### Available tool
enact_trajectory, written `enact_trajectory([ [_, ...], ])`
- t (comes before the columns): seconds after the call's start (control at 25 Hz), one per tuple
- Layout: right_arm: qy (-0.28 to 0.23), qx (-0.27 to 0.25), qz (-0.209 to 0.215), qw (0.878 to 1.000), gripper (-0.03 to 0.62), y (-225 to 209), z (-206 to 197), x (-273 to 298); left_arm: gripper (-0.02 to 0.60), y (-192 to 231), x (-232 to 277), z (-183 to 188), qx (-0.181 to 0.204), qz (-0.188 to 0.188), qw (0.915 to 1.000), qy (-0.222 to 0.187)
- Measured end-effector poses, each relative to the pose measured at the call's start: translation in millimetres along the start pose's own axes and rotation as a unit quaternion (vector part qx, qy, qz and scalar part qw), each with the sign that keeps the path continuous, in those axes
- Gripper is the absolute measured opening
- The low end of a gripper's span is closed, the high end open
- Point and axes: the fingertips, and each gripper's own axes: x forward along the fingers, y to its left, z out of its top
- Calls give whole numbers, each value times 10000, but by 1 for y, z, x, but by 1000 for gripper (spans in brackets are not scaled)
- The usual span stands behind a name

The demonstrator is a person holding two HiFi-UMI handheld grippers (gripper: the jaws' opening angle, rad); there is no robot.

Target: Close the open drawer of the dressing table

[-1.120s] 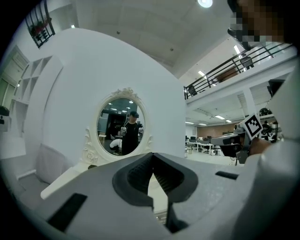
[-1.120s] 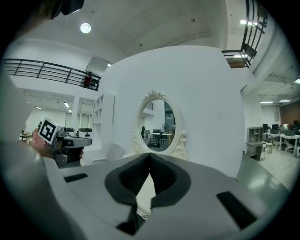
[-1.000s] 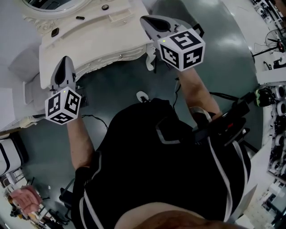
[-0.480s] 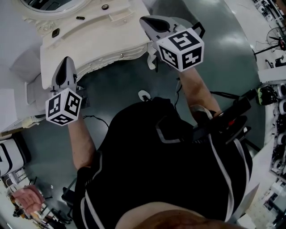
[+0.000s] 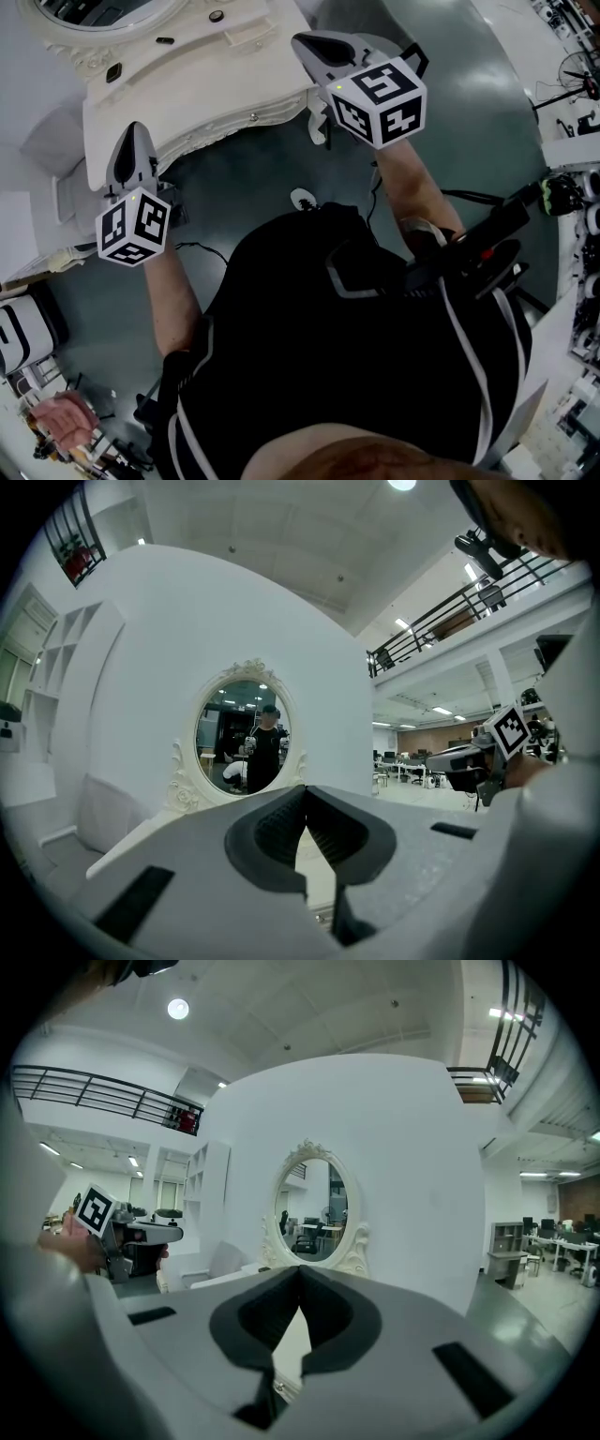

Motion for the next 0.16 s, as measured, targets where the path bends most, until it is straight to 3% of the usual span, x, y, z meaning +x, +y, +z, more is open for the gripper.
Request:
enact_trajectory([
  [0.16, 88, -56, -13, 9999, 3, -1, -2, -1, 5, 2, 1, -5, 38, 145, 9998, 97],
])
